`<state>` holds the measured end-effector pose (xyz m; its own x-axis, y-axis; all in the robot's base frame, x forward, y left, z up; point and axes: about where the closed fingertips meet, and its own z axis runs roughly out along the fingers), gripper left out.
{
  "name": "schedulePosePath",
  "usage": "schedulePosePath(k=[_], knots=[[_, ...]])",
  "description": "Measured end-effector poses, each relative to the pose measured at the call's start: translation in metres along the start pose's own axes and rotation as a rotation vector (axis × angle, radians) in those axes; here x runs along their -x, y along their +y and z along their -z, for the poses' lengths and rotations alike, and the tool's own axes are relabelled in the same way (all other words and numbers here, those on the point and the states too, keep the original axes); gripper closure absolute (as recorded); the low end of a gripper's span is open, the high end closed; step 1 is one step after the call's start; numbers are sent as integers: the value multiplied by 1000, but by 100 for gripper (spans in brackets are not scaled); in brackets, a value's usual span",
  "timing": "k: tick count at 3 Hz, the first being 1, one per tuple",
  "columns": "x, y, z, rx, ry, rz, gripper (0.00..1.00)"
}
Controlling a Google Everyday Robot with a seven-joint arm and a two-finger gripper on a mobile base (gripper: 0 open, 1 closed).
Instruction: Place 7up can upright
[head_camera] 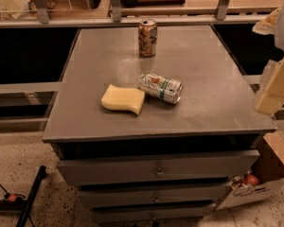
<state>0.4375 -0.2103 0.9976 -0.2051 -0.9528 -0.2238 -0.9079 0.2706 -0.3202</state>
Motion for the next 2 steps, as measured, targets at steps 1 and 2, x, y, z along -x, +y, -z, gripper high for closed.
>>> schedulePosePath(k=[1, 2], knots=[[0, 0, 0, 0, 0, 0, 0], [13, -6, -7, 2, 7, 29, 0]])
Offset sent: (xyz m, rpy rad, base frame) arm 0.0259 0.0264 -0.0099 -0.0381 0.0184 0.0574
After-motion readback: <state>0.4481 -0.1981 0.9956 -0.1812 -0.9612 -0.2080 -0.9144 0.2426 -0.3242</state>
